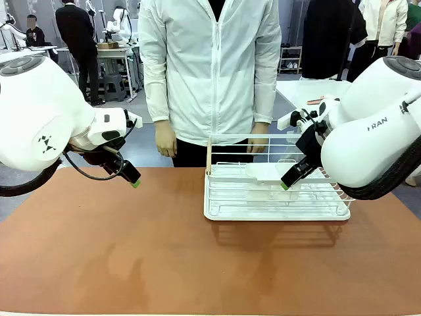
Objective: Clean the table.
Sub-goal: Pick up the Lint Roller when the human hands it over.
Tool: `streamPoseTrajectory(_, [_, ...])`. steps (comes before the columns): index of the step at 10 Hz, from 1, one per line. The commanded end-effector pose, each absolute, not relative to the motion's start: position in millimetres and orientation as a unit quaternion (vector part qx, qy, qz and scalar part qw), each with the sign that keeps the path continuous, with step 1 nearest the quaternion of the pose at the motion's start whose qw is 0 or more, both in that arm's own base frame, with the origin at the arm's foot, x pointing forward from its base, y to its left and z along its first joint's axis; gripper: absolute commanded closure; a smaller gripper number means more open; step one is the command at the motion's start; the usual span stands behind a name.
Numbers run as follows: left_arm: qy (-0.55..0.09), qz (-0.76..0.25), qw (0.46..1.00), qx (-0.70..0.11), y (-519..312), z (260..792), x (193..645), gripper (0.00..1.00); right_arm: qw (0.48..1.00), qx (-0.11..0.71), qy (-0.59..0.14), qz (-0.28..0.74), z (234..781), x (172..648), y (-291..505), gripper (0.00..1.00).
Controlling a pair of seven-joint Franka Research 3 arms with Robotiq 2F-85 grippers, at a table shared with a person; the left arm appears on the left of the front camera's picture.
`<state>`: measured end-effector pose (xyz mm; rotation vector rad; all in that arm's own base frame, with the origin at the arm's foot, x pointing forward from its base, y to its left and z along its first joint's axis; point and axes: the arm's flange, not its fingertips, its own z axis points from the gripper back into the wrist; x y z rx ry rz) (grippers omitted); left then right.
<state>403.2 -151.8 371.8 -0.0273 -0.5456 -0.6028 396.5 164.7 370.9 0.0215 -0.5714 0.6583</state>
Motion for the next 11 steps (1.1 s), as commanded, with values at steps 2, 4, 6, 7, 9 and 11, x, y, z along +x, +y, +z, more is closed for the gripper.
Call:
streamPoseTrajectory(2, [-0.265, -0.293, 0.918, -0.013, -151.9, 371.8, 403.2, 0.00, 0.906, 0.010, -0.277, 0.319, 370.9, 396.5, 164.7, 0.00])
streamPoseTrajectory(4, [-0.265, -0.293, 0.918, -0.013, -151.9, 371.8, 403.2, 0.00, 0.906, 0.010, -0.277, 0.319, 370.9, 396.5, 164.7, 0.00])
streamPoseTrajectory(6, [-0.265, -0.293, 0.918, -0.013, -151.9, 371.8, 403.2, 0.00, 0.906, 0.010, -0.277, 0.319, 370.9, 396.5, 164.7, 0.00])
streamPoseTrajectory(7, [-0.265, -0.293, 0.918, -0.013, -151.9, 371.8, 403.2, 0.00, 0.906, 0.010, -0.277, 0.319, 370.9, 396.5, 164.7, 0.00])
streamPoseTrajectory(9, [-0.265, -0.293, 0.918, -0.013, -151.9, 371.8, 403.2, 0.00, 0.906, 0.010, -0.277, 0.319, 370.9, 396.5, 164.7, 0.00])
streamPoseTrajectory(11, [-0.265, -0.294, 0.918, -0.013, -152.6, 371.8, 402.9, 0.00, 0.906, 0.010, -0.277, 0.319, 370.9, 396.7, 164.2, 0.00])
